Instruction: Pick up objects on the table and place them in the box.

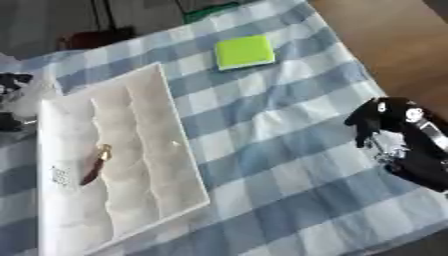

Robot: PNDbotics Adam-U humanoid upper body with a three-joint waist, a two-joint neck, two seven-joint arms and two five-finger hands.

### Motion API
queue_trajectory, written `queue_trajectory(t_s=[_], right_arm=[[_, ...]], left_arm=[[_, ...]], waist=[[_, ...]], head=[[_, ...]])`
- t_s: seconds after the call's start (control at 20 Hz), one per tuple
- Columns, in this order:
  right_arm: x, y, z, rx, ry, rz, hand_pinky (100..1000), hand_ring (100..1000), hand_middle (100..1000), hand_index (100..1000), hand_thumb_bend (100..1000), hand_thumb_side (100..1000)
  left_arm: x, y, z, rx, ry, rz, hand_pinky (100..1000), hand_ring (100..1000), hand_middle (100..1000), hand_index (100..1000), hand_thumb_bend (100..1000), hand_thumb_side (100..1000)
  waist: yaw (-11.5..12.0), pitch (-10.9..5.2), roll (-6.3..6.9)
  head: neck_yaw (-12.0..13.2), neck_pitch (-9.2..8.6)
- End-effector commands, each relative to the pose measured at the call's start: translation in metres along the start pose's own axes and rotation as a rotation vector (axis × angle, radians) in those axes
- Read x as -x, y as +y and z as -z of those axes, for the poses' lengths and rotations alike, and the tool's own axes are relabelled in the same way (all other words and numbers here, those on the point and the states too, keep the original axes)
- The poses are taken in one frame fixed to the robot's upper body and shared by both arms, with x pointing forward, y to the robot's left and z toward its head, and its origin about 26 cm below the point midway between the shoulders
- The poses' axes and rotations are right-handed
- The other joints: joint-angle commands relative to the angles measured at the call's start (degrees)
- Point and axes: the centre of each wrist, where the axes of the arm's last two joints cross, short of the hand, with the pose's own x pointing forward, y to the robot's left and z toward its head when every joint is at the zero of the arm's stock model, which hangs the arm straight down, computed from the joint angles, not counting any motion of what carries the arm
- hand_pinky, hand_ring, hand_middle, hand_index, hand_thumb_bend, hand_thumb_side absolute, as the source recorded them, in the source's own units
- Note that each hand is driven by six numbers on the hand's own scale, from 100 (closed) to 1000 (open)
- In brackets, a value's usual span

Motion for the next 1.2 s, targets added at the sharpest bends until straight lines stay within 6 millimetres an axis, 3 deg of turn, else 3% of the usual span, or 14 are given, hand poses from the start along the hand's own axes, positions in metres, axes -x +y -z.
queue_trajectory(t_s=[0.05,0.1,0.15,0.2,0.25,0.55,0.85,1.0,1.05,1.1,1.15,1.2], right_arm=[[-0.007,-0.008,0.002,0.009,-0.026,-0.028,534,449,604,663,100,591],[-0.007,-0.008,0.002,0.01,-0.026,-0.027,534,449,604,663,100,591],[-0.007,-0.008,0.002,0.01,-0.025,-0.027,534,449,604,663,100,590],[-0.007,-0.008,0.001,0.011,-0.025,-0.026,534,449,604,663,100,590],[-0.007,-0.008,0.001,0.012,-0.024,-0.025,534,449,604,663,100,589],[-0.006,-0.008,0.0,0.015,-0.021,-0.018,534,449,604,663,100,584],[-0.003,-0.007,-0.003,0.014,-0.013,-0.005,534,450,604,664,100,579],[-0.003,-0.007,-0.003,0.012,-0.011,0.0,534,450,605,664,100,579],[-0.003,-0.007,-0.003,0.012,-0.011,0.001,534,450,604,664,100,577],[-0.003,-0.007,-0.003,0.012,-0.011,0.001,534,450,604,664,100,577],[-0.003,-0.007,-0.003,0.013,-0.011,0.002,534,450,605,664,100,578],[-0.002,-0.007,-0.004,0.011,-0.011,0.003,534,450,605,664,100,580]], left_arm=[[0.008,0.007,-0.005,0.006,0.031,0.018,612,370,658,945,576,310],[0.008,0.008,-0.005,-0.011,0.035,0.009,612,370,658,945,576,310],[0.007,0.009,-0.005,-0.029,0.035,-0.001,552,341,613,938,481,233],[0.006,0.013,-0.004,-0.058,0.031,-0.022,552,341,613,938,481,233],[0.004,0.016,-0.004,-0.082,0.025,-0.042,519,338,618,939,419,218],[-0.01,0.052,-0.009,-0.217,-0.058,-0.152,465,336,618,938,324,167],[-0.038,0.108,-0.025,-0.351,-0.177,-0.168,471,336,614,938,352,105],[-0.046,0.117,-0.03,-0.357,-0.195,-0.156,474,337,615,939,360,106],[-0.047,0.118,-0.03,-0.353,-0.194,-0.152,519,368,635,944,417,140],[-0.047,0.118,-0.031,-0.343,-0.187,-0.136,519,368,635,944,417,140],[-0.046,0.117,-0.031,-0.336,-0.178,-0.122,653,630,789,964,620,393],[-0.041,0.114,-0.03,-0.329,-0.146,-0.101,738,763,862,972,694,466]], waist=[[0.2,-0.94,-0.78],[0.2,-0.98,-0.83],[0.3,-1.05,-0.89],[0.3,-1.13,-0.98],[0.4,-1.21,-1.06],[1.0,-1.91,-1.54],[1.7,-3.31,-2.0],[1.9,-3.68,-2.11],[1.9,-3.74,-2.13],[1.9,-3.84,-2.17],[1.9,-3.89,-2.2],[1.8,-3.86,-2.25]], head=[[-0.2,-0.68],[-0.2,-0.66],[-0.2,-0.62],[-0.2,-0.57],[-0.3,-0.51],[-0.5,-0.2],[-0.7,0.26],[-0.7,0.21],[-0.7,0.16],[-0.7,0.08],[-0.8,0.03],[-0.8,-0.06]])
